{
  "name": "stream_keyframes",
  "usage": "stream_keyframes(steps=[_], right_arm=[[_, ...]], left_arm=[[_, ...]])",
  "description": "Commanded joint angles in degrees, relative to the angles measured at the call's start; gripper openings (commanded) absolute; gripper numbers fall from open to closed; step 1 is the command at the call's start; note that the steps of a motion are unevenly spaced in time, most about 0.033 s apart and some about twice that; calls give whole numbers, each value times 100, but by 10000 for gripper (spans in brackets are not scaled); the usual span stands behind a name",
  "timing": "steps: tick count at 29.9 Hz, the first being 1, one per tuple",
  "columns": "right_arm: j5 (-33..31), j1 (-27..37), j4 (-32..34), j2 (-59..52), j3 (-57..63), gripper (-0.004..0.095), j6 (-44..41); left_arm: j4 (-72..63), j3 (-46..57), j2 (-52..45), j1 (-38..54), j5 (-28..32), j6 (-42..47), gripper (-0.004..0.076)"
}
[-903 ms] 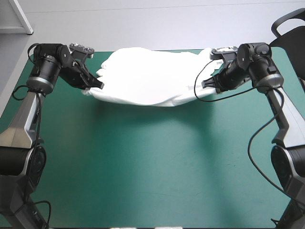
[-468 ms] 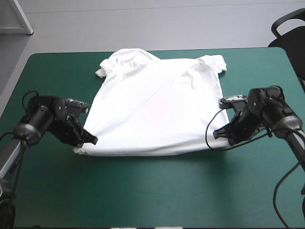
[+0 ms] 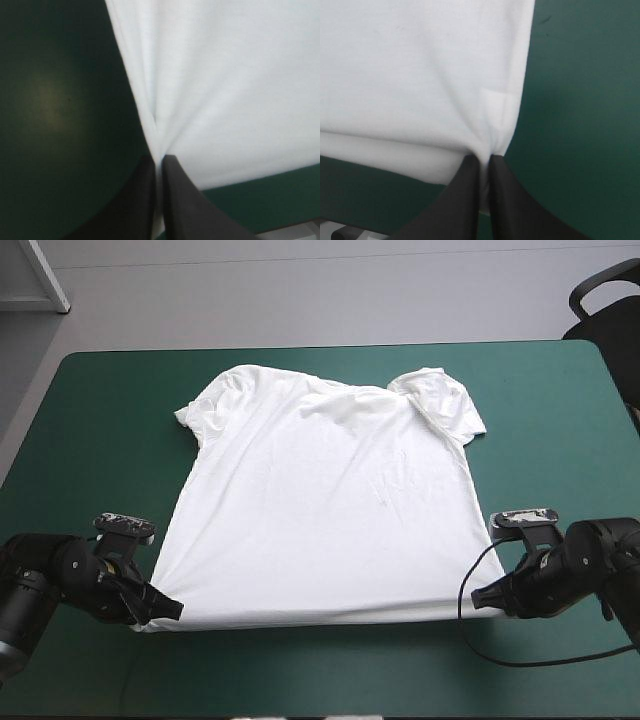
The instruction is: Fold the cloth
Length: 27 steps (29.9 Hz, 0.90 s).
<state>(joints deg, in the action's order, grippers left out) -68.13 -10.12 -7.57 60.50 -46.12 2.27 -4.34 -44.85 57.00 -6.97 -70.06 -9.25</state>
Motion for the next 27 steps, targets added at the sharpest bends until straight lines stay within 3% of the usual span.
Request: stream_keyframes(steps=[1, 5, 8, 17, 21, 27], right_arm=[[49, 24, -45, -207, 38, -15, -25], [49, 24, -267, -207, 96, -12, 123], [49, 24, -344, -207, 109, 42, 244], [49, 24, -370, -207, 109, 570, 301], [109, 24, -350, -207, 12, 590, 301], [95, 24, -132, -207, -624, 590, 301]], left_arm=[[16, -10, -185, -20, -327, 87, 19], [-157, 38, -185, -20, -360, -30, 20], [-193, 38, -185, -20, -360, -218, 77], [-215, 38, -185, -20, -360, -192, 479], [-215, 25, -185, -20, 15, -177, 504], [-253, -396, -96, -20, 1327, -122, 504]])
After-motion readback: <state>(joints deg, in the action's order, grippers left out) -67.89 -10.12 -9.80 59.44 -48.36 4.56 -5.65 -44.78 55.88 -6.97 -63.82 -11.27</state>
